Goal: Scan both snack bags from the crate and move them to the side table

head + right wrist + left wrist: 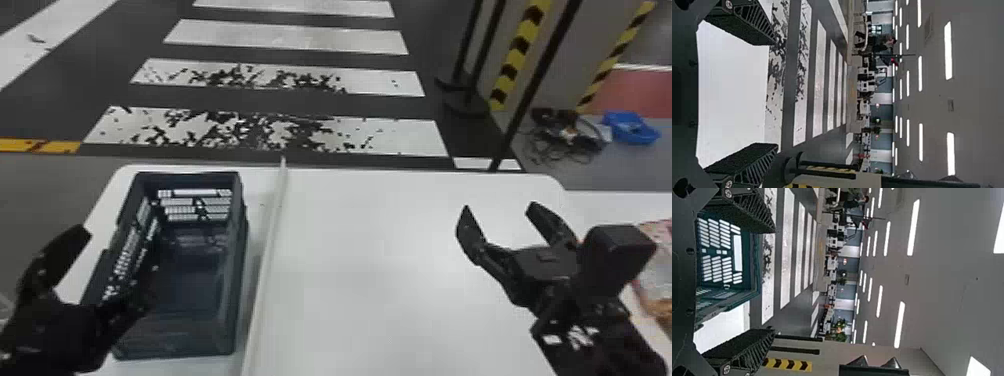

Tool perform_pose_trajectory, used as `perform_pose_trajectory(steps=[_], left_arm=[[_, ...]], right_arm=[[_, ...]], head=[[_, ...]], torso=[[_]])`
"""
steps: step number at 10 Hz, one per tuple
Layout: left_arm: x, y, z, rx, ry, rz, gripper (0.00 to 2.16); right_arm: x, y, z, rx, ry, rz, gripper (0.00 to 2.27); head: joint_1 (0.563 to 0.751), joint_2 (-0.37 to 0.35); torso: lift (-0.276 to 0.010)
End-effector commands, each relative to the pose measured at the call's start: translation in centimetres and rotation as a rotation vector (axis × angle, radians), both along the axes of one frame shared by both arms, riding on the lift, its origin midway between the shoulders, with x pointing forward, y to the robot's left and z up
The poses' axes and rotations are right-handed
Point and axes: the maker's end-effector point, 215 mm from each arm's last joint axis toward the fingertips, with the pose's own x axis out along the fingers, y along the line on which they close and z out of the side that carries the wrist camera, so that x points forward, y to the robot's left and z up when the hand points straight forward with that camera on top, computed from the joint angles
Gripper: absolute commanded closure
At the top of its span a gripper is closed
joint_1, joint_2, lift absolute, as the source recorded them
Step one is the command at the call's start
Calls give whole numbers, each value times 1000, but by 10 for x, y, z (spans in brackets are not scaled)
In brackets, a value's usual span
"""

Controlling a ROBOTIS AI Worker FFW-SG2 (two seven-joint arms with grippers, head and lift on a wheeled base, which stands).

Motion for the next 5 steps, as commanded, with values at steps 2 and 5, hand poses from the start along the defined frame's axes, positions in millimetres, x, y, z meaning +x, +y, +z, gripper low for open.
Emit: perform_pose_trajectory(steps=[2, 5], left_arm=[[-5, -14, -34, 38, 164, 9, 97], [-28, -15, -54, 12, 233, 16, 97]], right_arm=[[-45, 51, 22, 29, -95, 48, 66], [-86, 47, 10, 32, -94, 45, 80]], head=[[695, 31], [695, 74]], torso=[[-95], [-95]])
